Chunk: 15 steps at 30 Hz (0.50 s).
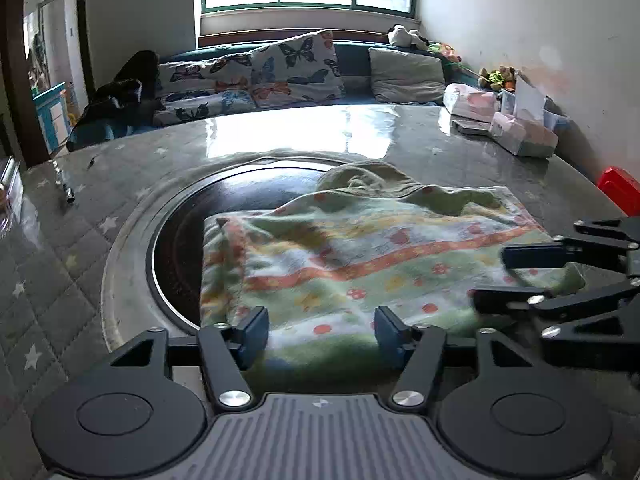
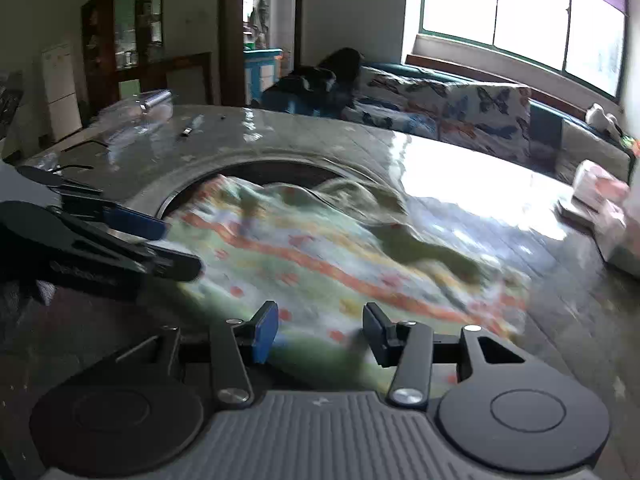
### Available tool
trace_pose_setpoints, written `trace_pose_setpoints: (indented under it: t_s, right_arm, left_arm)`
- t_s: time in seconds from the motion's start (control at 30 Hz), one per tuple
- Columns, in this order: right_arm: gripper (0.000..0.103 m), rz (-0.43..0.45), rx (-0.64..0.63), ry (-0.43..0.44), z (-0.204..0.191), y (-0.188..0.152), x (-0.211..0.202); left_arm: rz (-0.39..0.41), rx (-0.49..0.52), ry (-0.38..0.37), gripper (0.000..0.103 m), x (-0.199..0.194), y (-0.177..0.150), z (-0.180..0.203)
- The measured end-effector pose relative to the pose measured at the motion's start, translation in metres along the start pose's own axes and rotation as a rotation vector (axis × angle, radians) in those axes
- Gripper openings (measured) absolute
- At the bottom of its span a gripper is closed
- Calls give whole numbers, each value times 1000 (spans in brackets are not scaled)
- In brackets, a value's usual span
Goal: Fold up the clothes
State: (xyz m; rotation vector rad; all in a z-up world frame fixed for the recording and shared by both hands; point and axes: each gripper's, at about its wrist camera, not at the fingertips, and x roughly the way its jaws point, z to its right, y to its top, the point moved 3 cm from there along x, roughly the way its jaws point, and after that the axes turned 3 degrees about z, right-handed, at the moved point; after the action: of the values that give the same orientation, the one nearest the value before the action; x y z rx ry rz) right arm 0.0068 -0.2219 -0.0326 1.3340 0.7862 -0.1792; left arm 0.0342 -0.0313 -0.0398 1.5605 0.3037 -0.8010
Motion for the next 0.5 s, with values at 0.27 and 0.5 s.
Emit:
trace_pose_setpoints:
  t_s: [0.27,0.5]
  right_arm:
    - [54,-21,97,-5,33,-21,-11]
    - [54,-21,136,4,48,-25,-20]
  left_arm:
    - [6,-29,-9,66,-3,-5,-5]
    - [-2,-84,-17,71,-7,-6,-19]
